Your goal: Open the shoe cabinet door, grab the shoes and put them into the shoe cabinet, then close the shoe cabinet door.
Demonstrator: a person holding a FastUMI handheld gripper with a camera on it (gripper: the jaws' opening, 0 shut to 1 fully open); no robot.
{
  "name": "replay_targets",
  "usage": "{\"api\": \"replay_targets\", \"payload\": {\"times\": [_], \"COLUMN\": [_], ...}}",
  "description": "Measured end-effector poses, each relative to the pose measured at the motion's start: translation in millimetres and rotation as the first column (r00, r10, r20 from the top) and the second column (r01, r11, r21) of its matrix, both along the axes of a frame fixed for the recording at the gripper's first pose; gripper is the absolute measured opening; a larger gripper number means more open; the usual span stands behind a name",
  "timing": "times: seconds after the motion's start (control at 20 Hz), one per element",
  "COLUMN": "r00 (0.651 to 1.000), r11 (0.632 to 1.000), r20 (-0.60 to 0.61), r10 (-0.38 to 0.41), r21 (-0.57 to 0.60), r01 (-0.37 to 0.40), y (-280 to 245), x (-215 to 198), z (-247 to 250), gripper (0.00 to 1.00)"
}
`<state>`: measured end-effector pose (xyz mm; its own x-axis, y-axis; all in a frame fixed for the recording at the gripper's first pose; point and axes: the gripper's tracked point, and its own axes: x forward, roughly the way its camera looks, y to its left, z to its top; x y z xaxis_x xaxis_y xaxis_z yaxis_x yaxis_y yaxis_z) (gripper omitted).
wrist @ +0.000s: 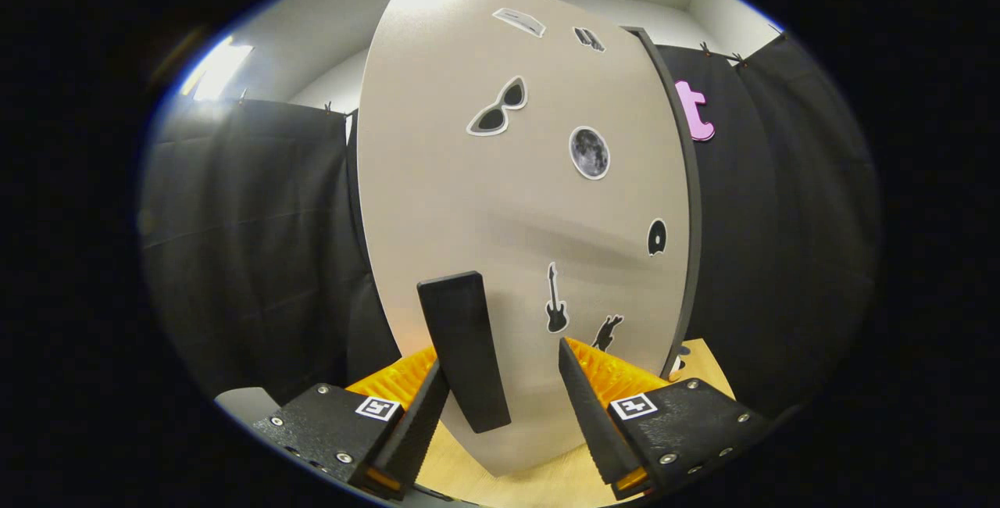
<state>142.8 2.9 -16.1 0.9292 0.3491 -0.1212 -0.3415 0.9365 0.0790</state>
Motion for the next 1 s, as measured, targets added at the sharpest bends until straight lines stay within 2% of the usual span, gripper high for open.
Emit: {"api": "replay_targets", "payload": {"times": [0.3, 1.0], "r00": [1.0, 0.999], "r11": [0.999, 0.995], "r20": [0.005, 0.031], "r10": [0.013, -0.017], "r21": [-0.037, -0.099], "r01": [-0.012, 0.02], "y": [32.2, 44.4], "x": [20.2, 27.2], "z": [0.1, -2.3], "gripper": [0.83, 0.83]}}
